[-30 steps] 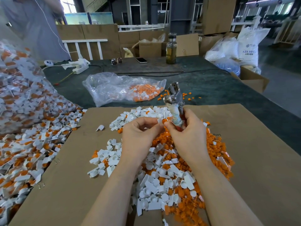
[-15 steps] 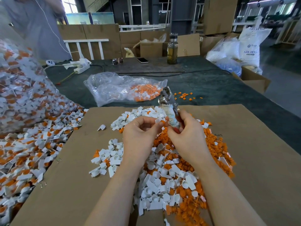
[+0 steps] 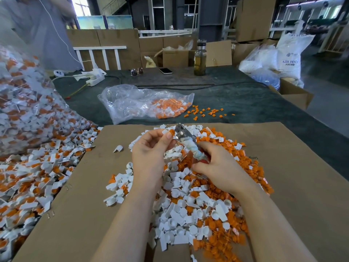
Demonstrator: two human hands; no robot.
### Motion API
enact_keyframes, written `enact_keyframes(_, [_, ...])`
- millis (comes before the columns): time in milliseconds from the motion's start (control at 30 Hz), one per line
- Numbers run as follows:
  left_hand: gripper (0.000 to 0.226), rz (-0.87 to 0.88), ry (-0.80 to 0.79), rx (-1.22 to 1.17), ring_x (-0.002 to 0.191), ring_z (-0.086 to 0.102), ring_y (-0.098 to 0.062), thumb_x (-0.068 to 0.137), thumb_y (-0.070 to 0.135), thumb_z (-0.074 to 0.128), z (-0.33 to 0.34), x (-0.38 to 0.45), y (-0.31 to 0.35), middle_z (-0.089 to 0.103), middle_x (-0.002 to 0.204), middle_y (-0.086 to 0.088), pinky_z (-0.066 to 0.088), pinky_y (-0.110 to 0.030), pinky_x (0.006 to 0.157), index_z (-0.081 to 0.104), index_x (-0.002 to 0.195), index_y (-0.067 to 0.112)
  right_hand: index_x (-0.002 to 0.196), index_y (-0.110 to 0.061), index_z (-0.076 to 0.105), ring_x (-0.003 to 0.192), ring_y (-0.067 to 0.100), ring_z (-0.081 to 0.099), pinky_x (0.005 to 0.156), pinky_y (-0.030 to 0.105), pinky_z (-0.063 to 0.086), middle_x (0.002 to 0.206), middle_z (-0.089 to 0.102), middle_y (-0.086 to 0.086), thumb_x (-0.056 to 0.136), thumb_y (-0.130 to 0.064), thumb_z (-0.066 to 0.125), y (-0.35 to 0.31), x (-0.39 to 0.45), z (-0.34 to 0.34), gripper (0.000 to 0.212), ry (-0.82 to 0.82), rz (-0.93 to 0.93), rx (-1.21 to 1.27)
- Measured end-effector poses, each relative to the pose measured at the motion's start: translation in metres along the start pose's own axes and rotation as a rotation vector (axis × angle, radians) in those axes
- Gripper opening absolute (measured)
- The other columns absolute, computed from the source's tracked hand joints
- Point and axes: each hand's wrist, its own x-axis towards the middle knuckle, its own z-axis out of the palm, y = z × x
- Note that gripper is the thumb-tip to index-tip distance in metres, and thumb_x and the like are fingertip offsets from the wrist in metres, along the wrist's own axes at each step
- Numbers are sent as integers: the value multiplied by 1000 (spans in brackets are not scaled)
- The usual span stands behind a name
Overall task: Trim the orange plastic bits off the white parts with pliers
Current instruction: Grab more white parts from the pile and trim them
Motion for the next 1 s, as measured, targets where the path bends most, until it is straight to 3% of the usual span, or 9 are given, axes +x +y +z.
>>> enact_keyframes(200, [11, 35, -45, -2, 64, 66, -9, 88, 0, 68, -1, -1, 2, 69, 69, 6, 54, -18, 67, 69, 84, 10, 113, -22, 58, 78, 6, 59, 63, 21, 42, 93, 62, -9, 86, -23, 66, 0, -1, 0, 28, -48, -8, -5])
enact_keyframes(433, [13, 41, -70, -14, 63, 66, -8, 88, -2, 67, -3, 1, 2, 70, 70, 7, 55, -19, 67, 69, 84, 9, 104, -25, 63, 63, -2, 53, 54, 17, 35, 75, 58, -13, 86, -17, 61, 0, -2, 2, 20, -51, -42, -48])
enact_keyframes(567, [10, 47, -80, -6, 64, 66, -7, 88, 0, 67, -5, 2, 1, 70, 70, 7, 55, -19, 67, 69, 85, 10, 95, -26, 61, 60, 0, 52, 55, 22, 36, 70, 55, -12, 85, -15, 61, -1, -2, 2, 15, -52, -46, -42])
enact_keyframes(900, [11, 23, -78, -20, 68, 66, -9, 89, -1, 67, -7, 4, -1, 71, 74, 3, 55, -21, 69, 69, 84, 9, 86, -21, 60, 70, 19, 57, 65, 47, 51, 82, 65, 1, 86, -13, 58, -6, -3, 2, 8, -67, -25, -72])
enact_keyframes(1000, [10, 16, -86, -37, 69, 66, -8, 89, 0, 67, -7, 4, 0, 71, 74, 3, 55, -20, 69, 69, 85, 9, 87, -19, 60, 70, 19, 57, 65, 45, 51, 83, 66, 1, 86, -14, 57, -6, -2, 2, 6, -66, -33, -77])
